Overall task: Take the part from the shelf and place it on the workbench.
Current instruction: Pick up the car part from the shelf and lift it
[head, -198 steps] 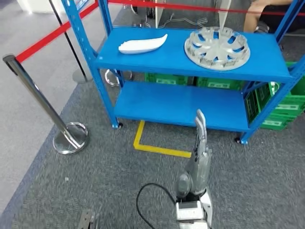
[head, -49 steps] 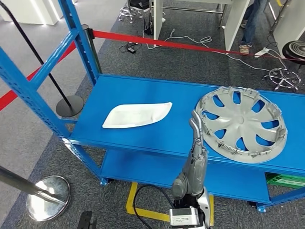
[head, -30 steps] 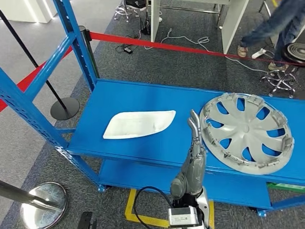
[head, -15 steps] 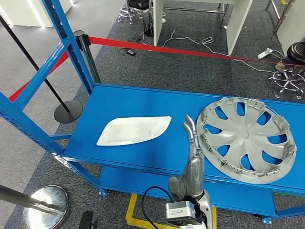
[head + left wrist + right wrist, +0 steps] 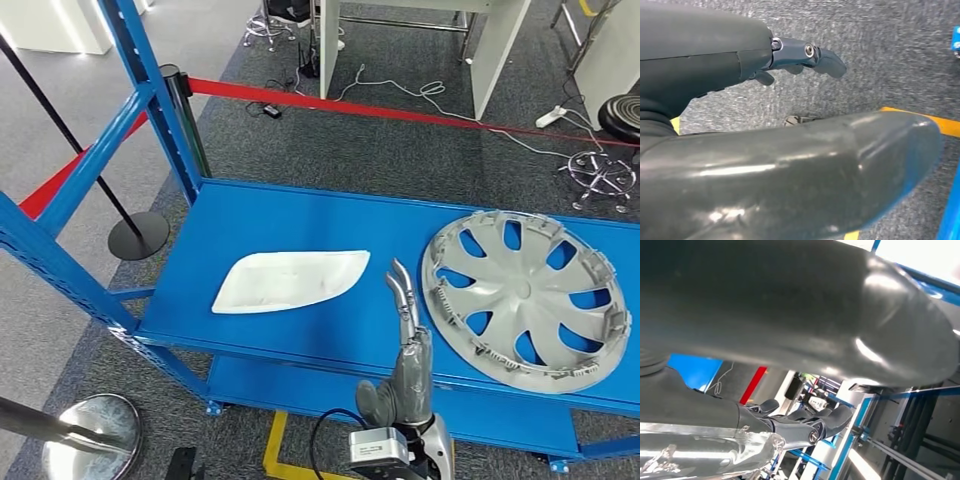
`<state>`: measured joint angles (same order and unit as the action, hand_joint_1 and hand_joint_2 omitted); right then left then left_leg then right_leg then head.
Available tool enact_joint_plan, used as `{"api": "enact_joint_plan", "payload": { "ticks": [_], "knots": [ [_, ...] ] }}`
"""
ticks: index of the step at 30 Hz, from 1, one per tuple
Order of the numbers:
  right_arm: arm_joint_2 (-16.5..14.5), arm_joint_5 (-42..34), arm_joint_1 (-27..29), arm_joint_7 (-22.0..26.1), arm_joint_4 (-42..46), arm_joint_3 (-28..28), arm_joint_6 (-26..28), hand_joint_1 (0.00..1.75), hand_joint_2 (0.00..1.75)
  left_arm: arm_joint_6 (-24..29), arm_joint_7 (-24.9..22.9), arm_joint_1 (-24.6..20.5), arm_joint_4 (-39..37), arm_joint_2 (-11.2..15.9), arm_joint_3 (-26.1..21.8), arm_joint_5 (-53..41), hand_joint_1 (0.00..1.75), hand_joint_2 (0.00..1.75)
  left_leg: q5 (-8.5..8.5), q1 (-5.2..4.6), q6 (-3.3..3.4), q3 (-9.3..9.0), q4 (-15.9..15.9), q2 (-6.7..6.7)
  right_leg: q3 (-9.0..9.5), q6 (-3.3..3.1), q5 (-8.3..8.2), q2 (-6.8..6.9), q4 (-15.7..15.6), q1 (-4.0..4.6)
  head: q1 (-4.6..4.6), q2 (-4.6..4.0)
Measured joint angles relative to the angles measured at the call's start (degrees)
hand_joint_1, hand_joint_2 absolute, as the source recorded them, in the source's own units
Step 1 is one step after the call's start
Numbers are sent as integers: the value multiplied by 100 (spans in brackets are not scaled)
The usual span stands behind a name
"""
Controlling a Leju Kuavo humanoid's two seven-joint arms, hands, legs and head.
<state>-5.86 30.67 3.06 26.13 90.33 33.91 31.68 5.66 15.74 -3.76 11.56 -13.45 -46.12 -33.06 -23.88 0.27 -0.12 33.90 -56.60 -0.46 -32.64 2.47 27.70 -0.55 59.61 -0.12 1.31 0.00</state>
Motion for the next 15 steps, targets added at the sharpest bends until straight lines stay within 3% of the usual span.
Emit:
{"api": "enact_joint_plan", "payload": {
  "ticks": [1,3,4,5,6,8,10,13,15],
  "knots": [
    [0,3,-3,-1,0,-1,-1,0,0,-8,-19,-2,0,-4,0,3,0,0,0,11,27,-14,11,1,-113,27,143,5,250,-2,-13,0],
    [0,7,-6,-4,-3,-1,-1,0,0,-15,-40,-5,0,-5,-1,6,0,0,-13,12,56,-25,10,2,-498,62,513,10,1049,-6,-39,0],
    [0,7,-5,-5,-5,-2,-1,0,0,-17,-44,-3,0,-5,-1,6,0,0,-17,11,60,-29,9,2,-683,70,625,10,1397,-7,-40,0],
    [0,7,-4,-5,-7,-2,-1,0,0,-19,-46,-1,0,-5,-2,6,0,0,-23,12,62,-37,8,1,-788,76,628,10,1567,-9,-41,0],
    [0,6,-4,-5,-9,-3,-2,0,0,-19,-48,1,0,-7,-3,6,0,0,-32,15,58,-52,7,-2,-772,76,505,11,1489,-12,-41,0],
    [0,6,-5,-5,-10,-3,-8,0,0,-19,-47,1,0,-11,-4,6,0,0,-61,24,26,-98,1,-19,-453,79,59,12,766,-31,-44,0],
    [-2,4,-8,-1,-14,-3,-27,0,0,-17,-30,-4,0,-8,-5,-1,0,0,-91,4,-36,-111,-28,-36,-134,58,-200,-6,92,-47,-47,0],
    [-6,2,-11,10,-19,-3,-44,0,0,-10,-4,-5,0,6,-8,-50,0,0,-76,-10,-120,-92,-21,-43,-90,-62,-218,-39,-54,-36,-21,0],
    [-15,5,-23,20,-19,-3,-38,0,0,-8,-2,-9,0,14,-7,-98,0,0,-159,-1,-171,-50,-104,-35,-91,-136,-231,-32,-67,-44,-7,0]
  ]
}}
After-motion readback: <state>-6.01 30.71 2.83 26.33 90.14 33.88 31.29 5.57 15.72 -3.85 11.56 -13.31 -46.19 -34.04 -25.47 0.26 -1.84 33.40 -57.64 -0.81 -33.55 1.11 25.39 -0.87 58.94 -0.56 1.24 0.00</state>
